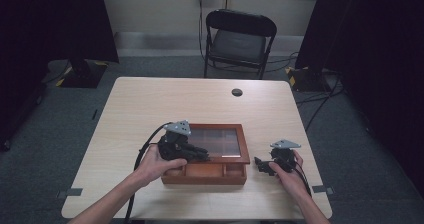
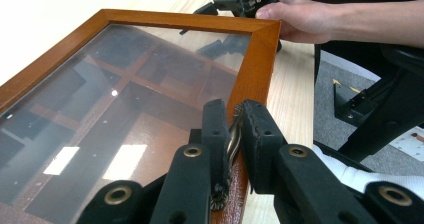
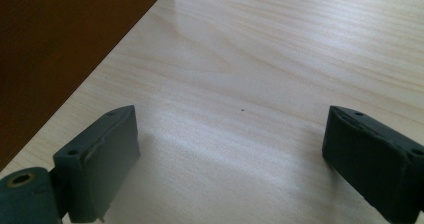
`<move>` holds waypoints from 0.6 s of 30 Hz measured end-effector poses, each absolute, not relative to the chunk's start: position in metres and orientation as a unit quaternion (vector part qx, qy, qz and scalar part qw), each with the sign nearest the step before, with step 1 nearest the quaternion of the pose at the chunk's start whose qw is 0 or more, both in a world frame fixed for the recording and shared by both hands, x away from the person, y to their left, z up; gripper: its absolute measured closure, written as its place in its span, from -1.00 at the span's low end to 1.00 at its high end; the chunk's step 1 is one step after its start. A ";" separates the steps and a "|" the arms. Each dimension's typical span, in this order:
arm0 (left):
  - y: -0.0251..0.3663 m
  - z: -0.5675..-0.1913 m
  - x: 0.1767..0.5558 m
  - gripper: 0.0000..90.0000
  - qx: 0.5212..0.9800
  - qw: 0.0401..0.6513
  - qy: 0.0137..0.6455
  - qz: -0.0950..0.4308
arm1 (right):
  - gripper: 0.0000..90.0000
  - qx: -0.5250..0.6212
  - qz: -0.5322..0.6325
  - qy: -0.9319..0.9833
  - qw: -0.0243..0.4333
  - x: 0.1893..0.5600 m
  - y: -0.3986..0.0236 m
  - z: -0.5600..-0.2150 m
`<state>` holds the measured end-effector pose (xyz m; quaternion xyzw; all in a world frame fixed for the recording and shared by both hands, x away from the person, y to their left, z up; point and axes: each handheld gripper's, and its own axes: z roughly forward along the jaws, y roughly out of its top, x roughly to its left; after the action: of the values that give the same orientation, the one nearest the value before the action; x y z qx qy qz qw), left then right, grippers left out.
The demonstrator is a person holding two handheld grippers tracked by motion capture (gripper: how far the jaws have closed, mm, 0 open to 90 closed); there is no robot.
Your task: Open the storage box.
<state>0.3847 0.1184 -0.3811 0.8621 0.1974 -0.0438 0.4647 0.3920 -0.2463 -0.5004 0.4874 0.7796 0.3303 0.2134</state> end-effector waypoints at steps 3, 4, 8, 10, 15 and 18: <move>0.119 -0.378 0.386 0.80 0.862 0.465 0.196 -0.045 | -0.84 0.487 0.330 0.780 0.213 0.392 -0.246 -0.500; 0.119 -0.376 0.388 0.80 0.862 0.465 0.197 -0.044 | -0.84 0.487 0.330 0.780 0.213 0.392 -0.246 -0.500; 0.118 -0.372 0.388 0.80 0.864 0.461 0.200 -0.039 | -0.85 0.487 0.330 0.780 0.213 0.392 -0.246 -0.500; 0.118 -0.368 0.390 0.80 0.863 0.463 0.200 -0.038 | -0.85 0.487 0.330 0.780 0.213 0.393 -0.246 -0.501; 0.119 -0.364 0.393 0.80 0.862 0.465 0.200 -0.038 | -0.85 0.487 0.330 0.780 0.213 0.393 -0.246 -0.500; 0.120 -0.362 0.394 0.80 0.859 0.469 0.202 -0.040 | -0.85 0.487 0.330 0.780 0.213 0.393 -0.246 -0.500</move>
<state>0.3945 0.1198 -0.3624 0.8586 0.2025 -0.0398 0.4693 0.3925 -0.2463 -0.5005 0.4867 0.7802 0.3301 0.2129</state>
